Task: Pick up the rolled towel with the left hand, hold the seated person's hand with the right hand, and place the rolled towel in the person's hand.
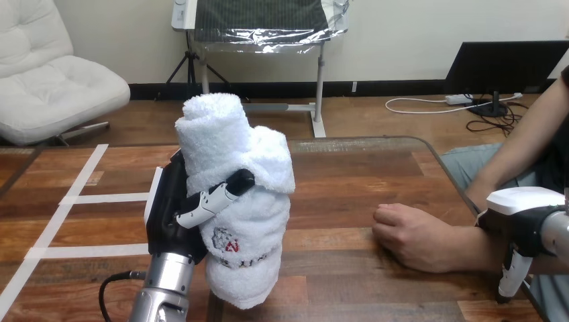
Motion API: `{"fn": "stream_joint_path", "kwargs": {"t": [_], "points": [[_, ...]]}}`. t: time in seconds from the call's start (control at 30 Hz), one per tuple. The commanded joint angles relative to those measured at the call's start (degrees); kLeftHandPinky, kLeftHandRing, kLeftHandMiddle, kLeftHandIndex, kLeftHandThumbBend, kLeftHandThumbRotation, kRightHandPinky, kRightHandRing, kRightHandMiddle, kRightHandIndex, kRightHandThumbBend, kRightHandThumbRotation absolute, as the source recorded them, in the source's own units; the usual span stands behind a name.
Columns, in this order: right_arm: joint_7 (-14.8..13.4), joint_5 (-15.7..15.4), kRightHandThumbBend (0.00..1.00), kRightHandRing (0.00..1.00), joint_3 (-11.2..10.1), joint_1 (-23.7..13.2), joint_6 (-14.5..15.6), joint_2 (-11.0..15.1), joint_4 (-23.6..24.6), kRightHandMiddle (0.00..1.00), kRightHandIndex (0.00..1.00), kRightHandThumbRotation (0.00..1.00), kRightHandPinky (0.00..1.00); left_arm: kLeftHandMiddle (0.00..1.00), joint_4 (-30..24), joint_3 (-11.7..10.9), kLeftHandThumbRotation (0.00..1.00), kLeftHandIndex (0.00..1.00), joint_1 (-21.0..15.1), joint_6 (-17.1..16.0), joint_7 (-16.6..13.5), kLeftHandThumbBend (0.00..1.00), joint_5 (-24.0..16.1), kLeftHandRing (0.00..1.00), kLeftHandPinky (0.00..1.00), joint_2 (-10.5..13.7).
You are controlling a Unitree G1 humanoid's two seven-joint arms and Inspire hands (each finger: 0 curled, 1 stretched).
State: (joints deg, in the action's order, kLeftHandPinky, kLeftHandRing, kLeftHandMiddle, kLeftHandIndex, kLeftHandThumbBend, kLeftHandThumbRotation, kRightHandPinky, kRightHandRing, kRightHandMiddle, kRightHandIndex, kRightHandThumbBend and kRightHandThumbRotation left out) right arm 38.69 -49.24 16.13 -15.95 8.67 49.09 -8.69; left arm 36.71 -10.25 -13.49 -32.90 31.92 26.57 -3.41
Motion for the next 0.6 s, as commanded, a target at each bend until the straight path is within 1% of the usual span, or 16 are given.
{"fn": "stream_joint_path", "kwargs": {"t": [0.0,0.03,0.1,0.3,0.33,0.4,0.47,0.57], "points": [[-2.23,1.23,0.75,0.67,0.6,-2.12,-1.59,-1.65,-2.38,0.71,0.78,0.02,0.71,0.47,-2.59,-0.5,0.12,0.51,-2.5,-0.87,0.17,0.99,0.17,0.43,0.38,-0.62],[-2.72,1.42,0.76,0.65,0.48,-2.01,-1.84,-1.72,-2.56,0.69,0.76,0.01,0.66,0.47,-2.56,-0.5,0.12,0.51,-2.49,-0.94,0.16,0.99,0.11,0.43,0.38,-0.6],[-3.62,1.74,0.76,0.63,0.24,-1.85,-2.08,-1.98,-2.95,0.68,0.74,0.01,0.63,0.47,-2.52,-0.52,0.12,0.51,-2.47,-1.01,0.14,0.99,0.05,0.43,0.38,-0.55],[-5.65,2.83,0.76,0.51,-0.08,-1.72,-1.88,-2.69,-4.2,0.58,0.66,0.0,0.45,0.47,-2.54,-0.59,0.12,0.51,-2.42,-0.86,-0.03,0.99,0.06,0.43,0.38,-0.53],[-6.01,3.02,0.76,0.49,-0.09,-1.71,-1.98,-2.71,-4.38,0.57,0.63,0.0,0.41,0.47,-2.5,-0.6,0.12,0.51,-2.44,-0.9,-0.08,1.0,0.01,0.43,0.38,-0.52],[-6.77,3.3,0.75,0.48,-0.1,-1.61,-2.3,-2.63,-4.59,0.56,0.61,0.0,0.39,0.47,-2.36,-0.63,0.12,0.51,-2.48,-1.01,-0.2,1.0,-0.12,0.43,0.38,-0.46],[-7.34,3.48,0.74,0.49,-0.07,-1.53,-2.57,-2.47,-4.66,0.56,0.58,0.0,0.39,0.47,-2.25,-0.65,0.12,0.51,-2.52,-1.07,-0.27,1.0,-0.22,0.43,0.38,-0.4],[-9.01,4.16,0.74,0.51,-0.65,-1.1,-3.14,-2.42,-4.82,0.57,0.56,0.0,0.4,0.47,-1.93,-0.72,0.12,0.51,-2.65,-1.19,-0.52,1.0,-0.47,0.42,0.38,-0.33]]}}
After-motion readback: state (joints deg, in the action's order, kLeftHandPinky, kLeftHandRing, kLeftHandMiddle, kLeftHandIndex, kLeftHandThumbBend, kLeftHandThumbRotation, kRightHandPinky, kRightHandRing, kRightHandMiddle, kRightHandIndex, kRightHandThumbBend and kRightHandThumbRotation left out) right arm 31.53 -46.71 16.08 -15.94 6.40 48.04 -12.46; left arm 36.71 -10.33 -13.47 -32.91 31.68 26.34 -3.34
